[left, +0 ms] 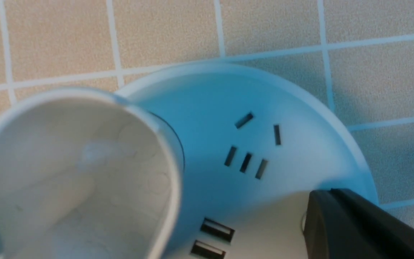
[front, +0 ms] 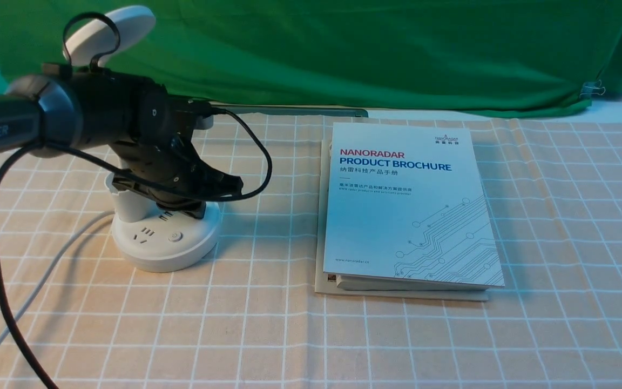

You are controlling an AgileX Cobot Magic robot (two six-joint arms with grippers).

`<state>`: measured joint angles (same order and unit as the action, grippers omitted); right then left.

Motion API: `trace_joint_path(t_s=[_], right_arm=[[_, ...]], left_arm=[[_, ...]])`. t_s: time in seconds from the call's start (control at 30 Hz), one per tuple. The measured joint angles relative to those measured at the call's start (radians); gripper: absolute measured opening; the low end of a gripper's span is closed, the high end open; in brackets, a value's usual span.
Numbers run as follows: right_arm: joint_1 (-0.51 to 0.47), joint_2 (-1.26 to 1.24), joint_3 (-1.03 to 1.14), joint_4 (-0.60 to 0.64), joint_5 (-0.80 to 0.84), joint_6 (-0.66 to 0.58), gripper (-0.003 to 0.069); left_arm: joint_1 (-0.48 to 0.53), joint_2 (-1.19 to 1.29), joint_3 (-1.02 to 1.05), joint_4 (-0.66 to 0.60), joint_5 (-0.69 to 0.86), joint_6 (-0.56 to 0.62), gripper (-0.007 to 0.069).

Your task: Turn on the table lamp on the light coffee tablecloth with your hand.

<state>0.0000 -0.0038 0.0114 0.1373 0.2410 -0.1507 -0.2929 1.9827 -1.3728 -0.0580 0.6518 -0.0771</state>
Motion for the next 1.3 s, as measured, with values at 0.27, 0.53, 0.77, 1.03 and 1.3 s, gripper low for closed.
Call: trace_joint_path(t_s=[0.27,0.53,0.77,1.03,1.3], right_arm=[[0.0,0.0,0.0,0.0,0.0,0.0,0.0239],[0.0,0.0,0.0,0.0,0.0,0.0,0.0239],[0.0,0.0,0.0,0.0,0.0,0.0,0.0239],[0.0,0.0,0.0,0.0,0.0,0.0,0.0239],[0.0,0.0,0.0,0.0,0.0,0.0,0.0239]], left_arm=[[-0.054,-0.14,0.029,-0.112,0.153,0.062,0.0],[-0.154,-0.448,0.228,-0.459,0.235,0.353,0.0],[-0.181,-0.847,0.355,-0.682,0.145,0.584,0.0],[-0.181,-1.147,0.361,-0.519,-0.028,0.685,0.0],[-0.181,-1.272,0.367,-0.32,-0.016,0.684,0.0]])
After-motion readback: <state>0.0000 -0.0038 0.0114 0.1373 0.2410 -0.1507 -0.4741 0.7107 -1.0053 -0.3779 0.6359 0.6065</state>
